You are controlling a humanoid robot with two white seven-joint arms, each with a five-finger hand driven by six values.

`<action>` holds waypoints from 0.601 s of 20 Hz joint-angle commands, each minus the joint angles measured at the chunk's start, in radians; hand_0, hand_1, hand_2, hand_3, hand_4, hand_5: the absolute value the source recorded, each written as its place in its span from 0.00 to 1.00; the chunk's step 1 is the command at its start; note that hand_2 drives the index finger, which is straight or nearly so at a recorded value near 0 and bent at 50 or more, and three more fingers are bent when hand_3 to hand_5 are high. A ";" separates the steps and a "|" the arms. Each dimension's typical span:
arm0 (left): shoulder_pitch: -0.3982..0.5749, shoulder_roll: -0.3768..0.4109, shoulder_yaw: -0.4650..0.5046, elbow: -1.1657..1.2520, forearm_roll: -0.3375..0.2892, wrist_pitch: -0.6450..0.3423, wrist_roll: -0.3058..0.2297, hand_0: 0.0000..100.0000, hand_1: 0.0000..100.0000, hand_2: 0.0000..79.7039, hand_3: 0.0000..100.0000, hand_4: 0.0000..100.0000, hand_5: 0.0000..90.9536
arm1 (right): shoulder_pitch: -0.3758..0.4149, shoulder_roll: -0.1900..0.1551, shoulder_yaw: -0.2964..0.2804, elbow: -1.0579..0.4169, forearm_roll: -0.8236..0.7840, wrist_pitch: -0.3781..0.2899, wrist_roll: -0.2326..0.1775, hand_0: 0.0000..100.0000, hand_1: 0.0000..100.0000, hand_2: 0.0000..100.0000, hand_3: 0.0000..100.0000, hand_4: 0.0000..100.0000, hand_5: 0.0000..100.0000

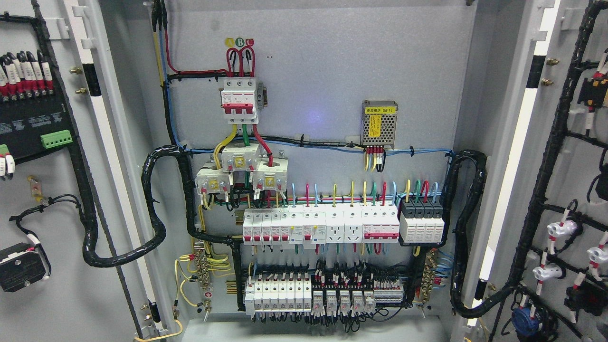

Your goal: Open door with both hands

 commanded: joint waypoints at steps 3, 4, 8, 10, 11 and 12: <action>-0.002 0.015 0.007 0.022 0.004 0.000 0.000 0.00 0.00 0.00 0.00 0.00 0.00 | 0.000 -0.018 0.065 0.012 0.006 0.001 -0.001 0.19 0.00 0.00 0.00 0.00 0.00; -0.002 0.015 0.007 0.021 0.004 0.000 0.000 0.00 0.00 0.00 0.00 0.00 0.00 | 0.000 -0.018 0.070 0.014 0.007 0.001 -0.001 0.19 0.00 0.00 0.00 0.00 0.00; -0.003 0.013 0.005 0.019 0.004 0.000 0.000 0.00 0.00 0.00 0.00 0.00 0.00 | 0.000 -0.018 0.085 0.022 0.010 0.001 -0.001 0.19 0.00 0.00 0.00 0.00 0.00; 0.000 0.015 0.002 0.013 0.004 0.000 0.000 0.00 0.00 0.00 0.00 0.00 0.00 | -0.001 -0.018 0.100 0.022 0.012 0.001 -0.001 0.19 0.00 0.00 0.00 0.00 0.00; 0.004 0.015 0.001 0.008 0.004 0.000 0.000 0.00 0.00 0.00 0.00 0.00 0.00 | -0.001 -0.018 0.105 0.022 0.012 0.001 -0.001 0.19 0.00 0.00 0.00 0.00 0.00; 0.009 0.013 -0.006 0.005 0.004 0.000 0.000 0.00 0.00 0.00 0.00 0.00 0.00 | -0.001 -0.017 0.107 0.022 0.012 0.001 -0.001 0.19 0.00 0.00 0.00 0.00 0.00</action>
